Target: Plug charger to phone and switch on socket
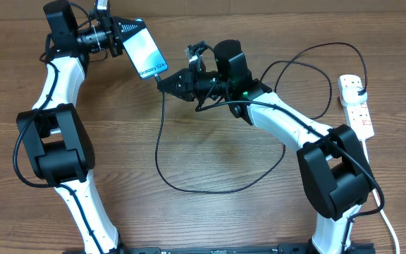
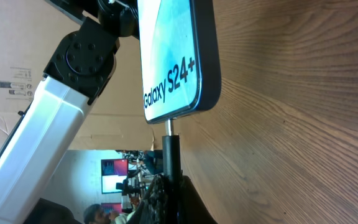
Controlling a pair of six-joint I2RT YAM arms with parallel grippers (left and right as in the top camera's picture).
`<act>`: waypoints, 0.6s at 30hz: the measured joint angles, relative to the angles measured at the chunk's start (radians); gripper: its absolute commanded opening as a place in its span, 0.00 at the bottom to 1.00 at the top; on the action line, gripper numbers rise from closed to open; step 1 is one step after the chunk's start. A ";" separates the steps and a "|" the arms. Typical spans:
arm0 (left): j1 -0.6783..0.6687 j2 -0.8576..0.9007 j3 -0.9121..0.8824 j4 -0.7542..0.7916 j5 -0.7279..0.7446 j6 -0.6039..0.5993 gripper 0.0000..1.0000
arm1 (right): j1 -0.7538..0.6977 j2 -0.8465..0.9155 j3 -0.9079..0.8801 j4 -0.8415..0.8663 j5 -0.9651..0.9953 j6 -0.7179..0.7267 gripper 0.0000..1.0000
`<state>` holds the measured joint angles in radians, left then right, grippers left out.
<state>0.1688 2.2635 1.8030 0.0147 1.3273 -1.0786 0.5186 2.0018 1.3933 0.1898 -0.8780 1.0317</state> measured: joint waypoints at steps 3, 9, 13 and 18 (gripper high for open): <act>0.000 0.000 0.000 0.001 0.011 0.000 0.05 | 0.000 0.000 0.000 0.000 -0.007 -0.012 0.04; 0.000 0.000 0.000 0.002 0.036 0.004 0.05 | 0.005 0.000 0.000 0.000 -0.020 -0.027 0.04; 0.000 0.000 0.000 0.002 0.045 0.005 0.04 | 0.006 0.000 0.000 0.000 -0.026 -0.032 0.04; -0.005 0.000 0.000 0.002 0.049 0.020 0.04 | 0.005 0.000 0.000 -0.004 -0.031 -0.034 0.04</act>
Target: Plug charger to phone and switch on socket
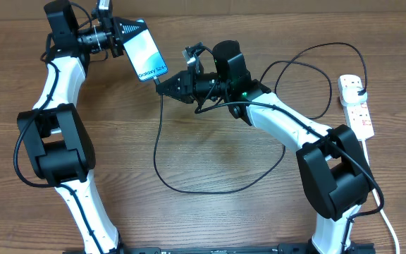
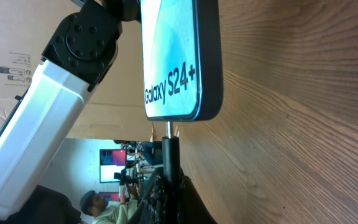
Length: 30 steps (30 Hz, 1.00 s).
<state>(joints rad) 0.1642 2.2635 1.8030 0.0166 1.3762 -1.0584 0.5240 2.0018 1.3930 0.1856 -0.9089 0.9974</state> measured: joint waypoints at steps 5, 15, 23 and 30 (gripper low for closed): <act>-0.002 0.000 0.000 0.008 0.000 0.015 0.04 | 0.000 0.000 0.000 -0.003 0.002 0.000 0.04; -0.006 0.000 0.002 0.011 -0.001 0.034 0.04 | 0.000 0.000 -0.002 0.009 0.006 0.001 0.04; -0.006 0.000 0.003 0.014 -0.001 -0.002 0.04 | 0.000 0.000 -0.002 0.011 0.009 -0.009 0.04; -0.012 0.000 0.003 0.012 -0.002 -0.077 0.04 | 0.000 0.000 -0.002 0.008 0.019 -0.029 0.04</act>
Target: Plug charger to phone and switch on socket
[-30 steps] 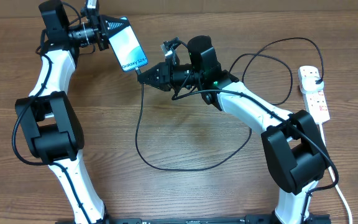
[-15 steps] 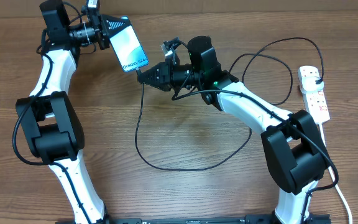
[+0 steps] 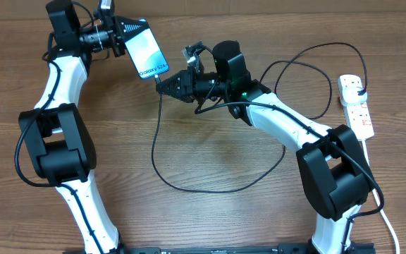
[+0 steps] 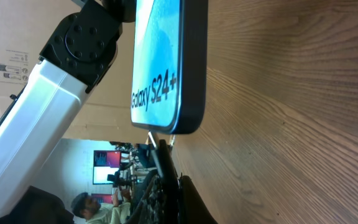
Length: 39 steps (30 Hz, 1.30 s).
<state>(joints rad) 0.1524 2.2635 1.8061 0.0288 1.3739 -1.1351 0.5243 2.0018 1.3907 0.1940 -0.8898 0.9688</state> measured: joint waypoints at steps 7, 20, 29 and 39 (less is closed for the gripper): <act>-0.007 0.000 0.000 -0.001 -0.004 -0.014 0.04 | 0.000 0.000 0.000 0.000 0.000 -0.005 0.04; -0.010 0.000 0.000 0.026 -0.005 -0.015 0.04 | 0.000 0.000 0.000 0.003 -0.001 -0.003 0.04; -0.014 0.000 0.000 0.122 0.019 -0.031 0.05 | 0.000 0.000 0.000 0.051 -0.030 0.062 0.04; -0.016 0.000 0.000 0.145 0.033 -0.053 0.04 | 0.000 0.000 0.000 0.060 -0.046 0.100 0.04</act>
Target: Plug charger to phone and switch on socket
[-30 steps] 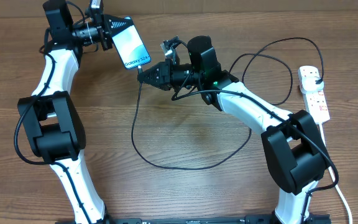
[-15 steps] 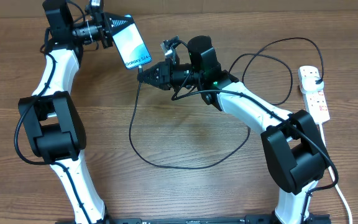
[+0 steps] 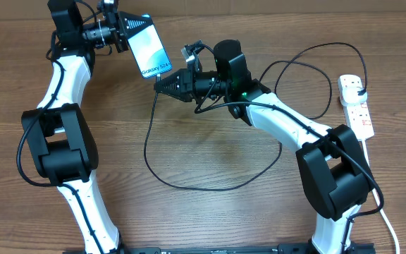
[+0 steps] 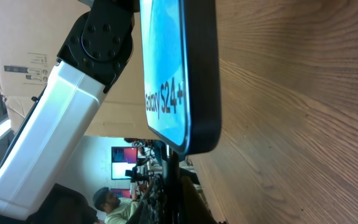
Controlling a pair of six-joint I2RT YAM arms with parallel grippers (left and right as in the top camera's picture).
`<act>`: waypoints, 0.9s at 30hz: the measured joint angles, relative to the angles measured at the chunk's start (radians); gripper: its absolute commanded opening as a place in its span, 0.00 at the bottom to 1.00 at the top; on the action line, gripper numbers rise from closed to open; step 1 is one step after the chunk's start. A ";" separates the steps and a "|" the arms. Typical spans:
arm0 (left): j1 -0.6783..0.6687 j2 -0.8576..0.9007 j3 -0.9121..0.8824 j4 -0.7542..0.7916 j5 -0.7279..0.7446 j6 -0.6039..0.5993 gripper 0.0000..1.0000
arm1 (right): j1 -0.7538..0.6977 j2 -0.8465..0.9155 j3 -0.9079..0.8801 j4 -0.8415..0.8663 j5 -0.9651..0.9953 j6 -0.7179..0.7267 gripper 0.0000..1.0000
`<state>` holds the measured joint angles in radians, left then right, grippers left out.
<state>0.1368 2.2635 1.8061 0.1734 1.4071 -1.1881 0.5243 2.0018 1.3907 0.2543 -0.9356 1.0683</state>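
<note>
The phone (image 3: 149,44), screen lit and reading "Galaxy S24+", is held tilted above the table's far left by my left gripper (image 3: 124,31), which is shut on its top end. My right gripper (image 3: 161,82) is shut on the black charger plug (image 4: 170,167) just below the phone's bottom edge. In the right wrist view the plug's body meets the underside of the phone (image 4: 185,74) and its metal tip does not show; how deep it sits is unclear. The black cable (image 3: 149,152) loops over the table to the white power strip (image 3: 355,106) at the right edge.
A plug sits in the far socket of the power strip (image 3: 359,86), and a white lead leaves the strip down the right side. The cable loop lies across the middle of the wooden table (image 3: 217,219). Both arm bases stand at the front edge.
The phone has moved up and slightly right with the left gripper. My right gripper followed with the plug. The plug's metal tip, seen then at the phone's edge, is now hidden under it.
At first the plug stood just below the phone's bottom edge with its metal tip showing. The gap stayed much the same, then the tip sat slanted at the edge. Now phone and plug are higher and the tip is out of sight against the phone.
</note>
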 measured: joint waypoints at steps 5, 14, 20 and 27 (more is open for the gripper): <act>0.000 0.000 0.000 0.000 0.007 0.000 0.04 | -0.001 0.000 0.000 -0.003 -0.009 -0.010 0.04; -0.013 0.000 0.000 0.015 0.006 -0.012 0.05 | -0.034 0.000 0.000 -0.012 -0.078 -0.054 0.04; -0.016 0.000 0.000 0.015 0.006 -0.015 0.04 | -0.044 0.000 0.000 -0.014 -0.100 -0.074 0.04; -0.016 0.000 0.000 0.015 0.008 -0.014 0.04 | -0.048 0.000 0.000 -0.030 -0.103 -0.103 0.04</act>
<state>0.1207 2.2635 1.8061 0.1886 1.4147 -1.2026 0.4767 2.0018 1.3907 0.2245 -1.0389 0.9653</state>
